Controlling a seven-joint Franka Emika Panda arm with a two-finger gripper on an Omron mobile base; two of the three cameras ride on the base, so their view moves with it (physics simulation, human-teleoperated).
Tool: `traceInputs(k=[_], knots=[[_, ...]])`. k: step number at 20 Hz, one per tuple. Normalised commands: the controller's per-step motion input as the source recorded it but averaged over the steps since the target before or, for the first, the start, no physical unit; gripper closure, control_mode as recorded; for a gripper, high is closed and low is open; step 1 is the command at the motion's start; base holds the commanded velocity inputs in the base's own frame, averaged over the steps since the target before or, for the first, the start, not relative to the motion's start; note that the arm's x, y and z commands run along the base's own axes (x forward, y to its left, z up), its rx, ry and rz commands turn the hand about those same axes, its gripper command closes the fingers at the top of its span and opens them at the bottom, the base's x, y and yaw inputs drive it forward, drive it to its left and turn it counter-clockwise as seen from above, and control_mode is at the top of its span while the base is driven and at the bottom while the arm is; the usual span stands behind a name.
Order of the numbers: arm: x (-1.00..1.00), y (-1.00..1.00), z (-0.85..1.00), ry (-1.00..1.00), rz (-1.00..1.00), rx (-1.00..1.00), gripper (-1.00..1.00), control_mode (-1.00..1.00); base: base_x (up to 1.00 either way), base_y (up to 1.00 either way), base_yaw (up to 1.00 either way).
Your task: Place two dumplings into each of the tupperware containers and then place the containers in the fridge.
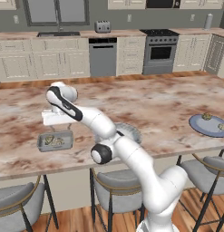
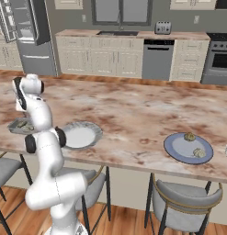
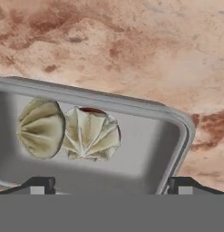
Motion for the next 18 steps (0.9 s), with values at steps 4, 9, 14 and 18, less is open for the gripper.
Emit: traceInputs(k=[4, 9, 14, 18], knots=[[0.0, -0.64, -0.66, -0.09, -0.07, 0.03, -1.0, -1.0, 0.0, 0.0, 0.0], [-0.06, -0.31, -0.56, -0.21, -0.01, 0.08, -1.0, -1.0, 0.0, 0.0, 0.0], [-0.13, -0.45, -0.36, -0.21, -0.03, 0.09, -1.0, -1.0, 0.0, 0.0, 0.0], [-0.68, -0.64, 0.22, -0.11, -0.03, 0.16, -1.0, -1.0, 0.0, 0.0, 0.0]])
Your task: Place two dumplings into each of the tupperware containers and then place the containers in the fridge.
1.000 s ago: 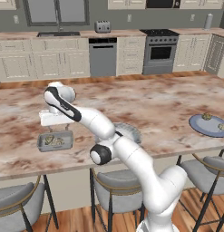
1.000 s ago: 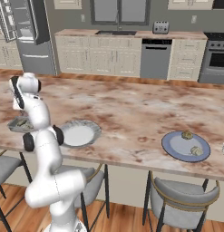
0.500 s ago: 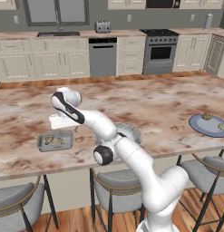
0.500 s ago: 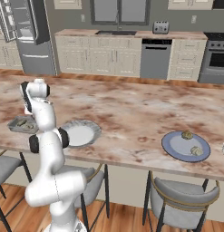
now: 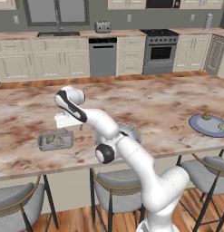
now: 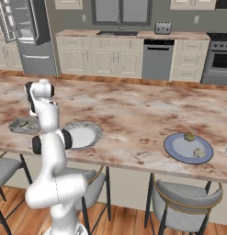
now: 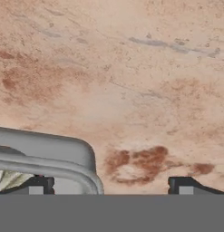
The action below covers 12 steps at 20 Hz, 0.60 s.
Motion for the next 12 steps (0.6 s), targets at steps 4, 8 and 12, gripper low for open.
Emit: traceInputs(k=[4, 8, 12], knots=[[-0.88, -0.33, 0.09, -0.04, -0.04, 0.1, -1.0, -1.0, 0.0, 0.0, 0.0], [-0.98, -0.21, -0.01, -0.11, -0.01, 0.1, -1.0, -1.0, 0.0, 0.0, 0.0], [-0.36, -0.35, -0.07, -0.38, -0.05, 0.15, -1.0, -1.0, 0.0, 0.0, 0.0]])
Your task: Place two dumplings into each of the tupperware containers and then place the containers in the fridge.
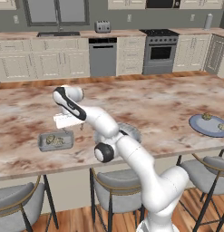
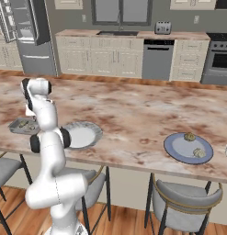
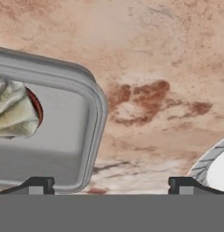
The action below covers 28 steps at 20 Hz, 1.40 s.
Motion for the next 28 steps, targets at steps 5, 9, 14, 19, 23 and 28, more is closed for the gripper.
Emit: traceInputs(k=[5, 9, 14, 19, 23, 28], knots=[[0.0, -0.27, -0.09, -0.26, -0.01, 0.26, -1.0, -1.0, 0.0, 0.0, 0.0], [0.0, -0.12, 0.42, 0.2, -0.01, 0.08, -1.0, -1.0, 0.0, 0.0, 0.0], [0.0, 0.0, 0.07, 0.19, 0.0, -0.07, -1.0, -1.0, 0.0, 0.0, 0.0], [0.01, 0.0, 0.61, 0.39, 0.0, -0.02, -1.0, -1.0, 0.0, 0.0, 0.0], [-0.14, -0.1, -0.16, 0.05, 0.0, -0.01, -1.0, -1.0, 0.0, 0.0, 0.0], [-0.21, -0.08, -0.19, -0.34, 0.0, 0.0, -1.0, -1.0, 0.0, 0.0, 0.0]])
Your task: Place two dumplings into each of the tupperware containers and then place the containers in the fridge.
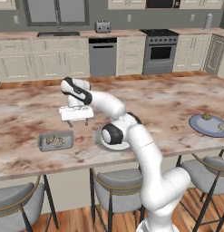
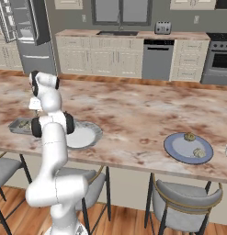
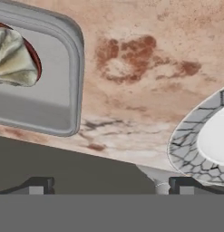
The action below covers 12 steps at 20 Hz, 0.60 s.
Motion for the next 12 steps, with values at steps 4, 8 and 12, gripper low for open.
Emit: traceInputs(k=[4, 8, 12], knots=[[-0.04, -0.12, -0.05, -0.25, 0.0, 0.11, -1.0, -1.0, 0.0, 0.0, 0.0], [-0.37, -0.1, -0.16, -0.35, -0.1, 0.2, -1.0, -1.0, 0.0, 0.0, 0.0], [-0.27, 0.03, -0.06, -0.49, -0.15, 0.07, -1.0, -1.0, 0.0, 0.0, 0.0]])
